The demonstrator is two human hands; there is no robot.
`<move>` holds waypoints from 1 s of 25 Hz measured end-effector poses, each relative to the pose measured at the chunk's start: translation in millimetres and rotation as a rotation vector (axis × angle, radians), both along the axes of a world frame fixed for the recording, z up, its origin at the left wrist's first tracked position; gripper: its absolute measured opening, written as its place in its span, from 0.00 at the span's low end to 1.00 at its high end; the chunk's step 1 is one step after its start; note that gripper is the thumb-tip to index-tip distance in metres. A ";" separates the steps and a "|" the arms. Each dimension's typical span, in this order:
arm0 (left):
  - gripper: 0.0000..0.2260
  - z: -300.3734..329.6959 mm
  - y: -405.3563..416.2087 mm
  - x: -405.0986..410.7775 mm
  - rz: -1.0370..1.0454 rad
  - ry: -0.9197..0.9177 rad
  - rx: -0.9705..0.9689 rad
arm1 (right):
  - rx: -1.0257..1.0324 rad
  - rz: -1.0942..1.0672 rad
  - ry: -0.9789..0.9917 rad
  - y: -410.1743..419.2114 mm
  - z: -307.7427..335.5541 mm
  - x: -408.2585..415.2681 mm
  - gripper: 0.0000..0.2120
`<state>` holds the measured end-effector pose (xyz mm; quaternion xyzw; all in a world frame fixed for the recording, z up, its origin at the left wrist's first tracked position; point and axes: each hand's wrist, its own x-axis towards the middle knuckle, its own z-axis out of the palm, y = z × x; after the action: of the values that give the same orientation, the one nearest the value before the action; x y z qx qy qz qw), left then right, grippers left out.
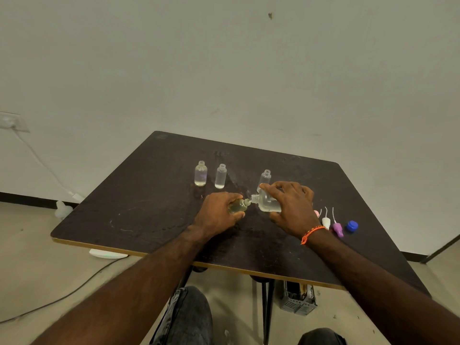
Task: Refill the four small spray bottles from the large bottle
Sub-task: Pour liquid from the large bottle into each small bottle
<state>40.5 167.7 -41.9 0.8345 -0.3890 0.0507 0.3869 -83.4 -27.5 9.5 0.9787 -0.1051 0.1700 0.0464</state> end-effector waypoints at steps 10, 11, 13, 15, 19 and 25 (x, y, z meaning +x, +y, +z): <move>0.27 -0.4 0.1 -0.9 0.000 0.003 -0.007 | -0.013 -0.005 -0.002 -1.5 1.4 -1.3 0.35; 0.27 -0.6 0.2 -1.0 0.002 0.008 -0.006 | -0.013 -0.005 -0.002 -1.2 1.9 -1.1 0.35; 0.27 -1.1 0.5 -0.5 0.005 0.016 -0.005 | -0.012 -0.002 -0.006 -0.2 2.5 -0.9 0.35; 0.27 -0.9 0.8 -0.5 -0.003 0.016 -0.005 | -0.014 0.001 -0.014 0.2 3.0 -0.8 0.35; 0.27 -0.6 1.6 -1.3 -0.007 0.014 -0.002 | -0.007 0.001 -0.004 0.8 3.0 -0.4 0.35; 0.27 -2.2 1.9 -1.4 -0.012 -0.009 -0.016 | -0.004 0.006 0.002 2.2 1.2 0.0 0.35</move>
<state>39.2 169.5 -44.1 0.8289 -0.3952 0.0553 0.3921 -83.4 -25.3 10.7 0.9792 -0.1017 0.1691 0.0477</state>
